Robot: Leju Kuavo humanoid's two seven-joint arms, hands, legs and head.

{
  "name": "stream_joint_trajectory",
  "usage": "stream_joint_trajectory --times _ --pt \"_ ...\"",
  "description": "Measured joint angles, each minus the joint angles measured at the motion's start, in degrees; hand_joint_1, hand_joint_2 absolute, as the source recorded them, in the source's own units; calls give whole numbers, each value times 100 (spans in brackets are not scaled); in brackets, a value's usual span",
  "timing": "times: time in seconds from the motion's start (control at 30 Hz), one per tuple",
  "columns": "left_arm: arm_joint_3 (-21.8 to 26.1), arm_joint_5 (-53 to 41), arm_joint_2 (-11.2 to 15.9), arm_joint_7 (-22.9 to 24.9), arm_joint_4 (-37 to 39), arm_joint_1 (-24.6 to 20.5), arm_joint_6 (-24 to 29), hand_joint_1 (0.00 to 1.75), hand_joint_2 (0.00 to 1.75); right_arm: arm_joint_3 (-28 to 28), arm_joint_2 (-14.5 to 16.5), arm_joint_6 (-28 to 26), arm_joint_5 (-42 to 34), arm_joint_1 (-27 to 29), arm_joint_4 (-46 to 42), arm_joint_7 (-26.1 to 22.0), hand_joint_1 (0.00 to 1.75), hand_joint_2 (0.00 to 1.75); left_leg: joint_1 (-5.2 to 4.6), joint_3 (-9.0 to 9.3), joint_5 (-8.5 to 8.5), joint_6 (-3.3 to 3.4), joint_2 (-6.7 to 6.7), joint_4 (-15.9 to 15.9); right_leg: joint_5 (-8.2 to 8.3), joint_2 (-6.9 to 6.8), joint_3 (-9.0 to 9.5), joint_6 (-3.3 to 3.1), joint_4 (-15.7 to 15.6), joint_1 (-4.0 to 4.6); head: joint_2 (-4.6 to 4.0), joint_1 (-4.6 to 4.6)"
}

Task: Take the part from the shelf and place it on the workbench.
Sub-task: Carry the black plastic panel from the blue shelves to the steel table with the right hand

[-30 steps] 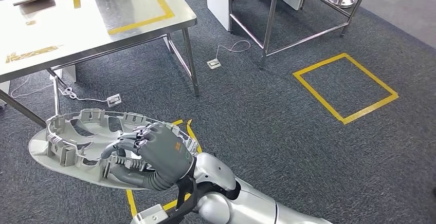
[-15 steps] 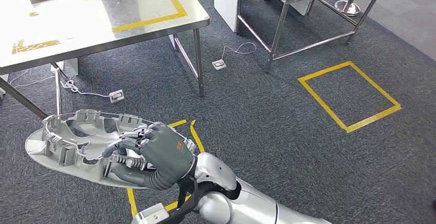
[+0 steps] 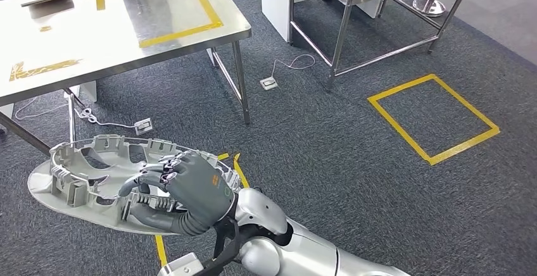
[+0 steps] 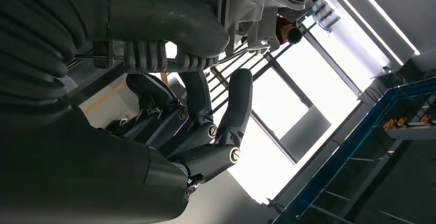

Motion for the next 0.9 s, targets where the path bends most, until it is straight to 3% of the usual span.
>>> stream_joint_trajectory --times 0.03,0.07,0.1,0.2,0.27,0.33,0.4,0.43,0.47,0.5,0.57,0.6,0.63,0.7,0.77,0.83,0.9 --pt "0 4 3 -7 2 2 0 0 175 4 1 1 -1 0 1 2 175 175 20 151 245 -19 25 -391 -41 0 36 32 15 -10 0 -3" --pt "1 9 0 -13 5 3 0 0 175 8 3 1 -1 -3 1 2 175 175 21 317 401 -31 47 -763 -88 2 57 72 43 -5 0 -17" --pt "1 15 -2 -18 7 1 -1 0 175 9 8 0 0 -5 1 2 175 175 24 436 480 3 62 -1025 -126 5 65 110 68 7 0 -28" --pt "2 29 -7 -30 11 8 -2 0 175 9 17 -2 1 -8 1 3 175 175 2 510 412 193 52 -1160 -185 4 73 193 80 34 0 -27" --pt "3 32 -9 -38 10 24 -2 0 175 9 19 -2 1 -9 -2 3 175 175 -1 535 377 283 40 -1162 -265 -1 56 249 184 14 0 -11" --pt "4 32 -9 -47 8 27 -2 0 175 9 19 -2 0 -9 -3 3 175 175 -3 570 345 353 34 -1169 -505 3 -220 297 724 2 0 7" --pt "4 32 -9 -52 9 27 -2 0 175 10 15 -2 -1 -3 -2 3 175 175 -26 598 308 393 28 -1167 -763 4 -715 307 1522 3 0 15" --pt "4 32 -9 -52 10 30 -2 0 175 10 14 -2 -1 1 -1 3 175 175 -40 620 287 404 21 -1166 -774 5 -901 295 1764 7 0 15" --pt "4 32 -9 -52 10 34 -2 0 175 11 13 -2 -1 3 -1 3 175 175 -54 650 263 408 12 -1166 -666 8 -977 270 1784 15 0 15" --pt "4 32 -9 -52 10 36 -2 0 175 11 14 -2 -1 4 -1 4 175 175 -67 691 236 407 -2 -1166 -451 12 -935 230 1574 31 0 18" --pt "4 26 -22 -51 10 33 -2 0 175 10 15 -3 -1 1 -2 3 175 175 -93 777 178 395 -28 -1169 41 22 -628 96 773 89 0 17" --pt "4 20 -29 -48 9 29 -2 0 175 10 15 -3 -1 -2 -3 3 175 175 -102 804 152 377 -38 -1171 180 16 -490 43 434 117 0 17" --pt "5 12 -35 -43 10 27 -2 0 175 10 15 -5 -1 -6 -3 3 175 175 -104 817 132 353 -42 -1176 233 10 -407 7 229 140 0 13" --pt "6 -7 -34 -33 10 22 -2 0 175 11 15 -8 -1 -11 -3 3 175 175 -96 832 110 290 -35 -1202 201 4 -375 -7 134 155 0 14" --pt "7 -20 -30 -27 7 14 -2 0 175 11 20 -9 -2 -10 -5 8 175 175 -88 835 63 233 -14 -1162 206 10 -307 -30 55 119 0 8" --pt "7 -24 -27 -26 5 6 -2 0 175 11 25 -10 -4 -12 -8 9 175 175 -82 655 -135 181 -1 -767 199 1 -215 -63 -15 77 0 -10" --pt "7 -25 -20 -22 7 8 -2 0 175 12 26 -11 -6 -14 -5 5 175 175 -65 247 -411 126 2 -37 151 -2 -162 -85 -19 71 0 -20"
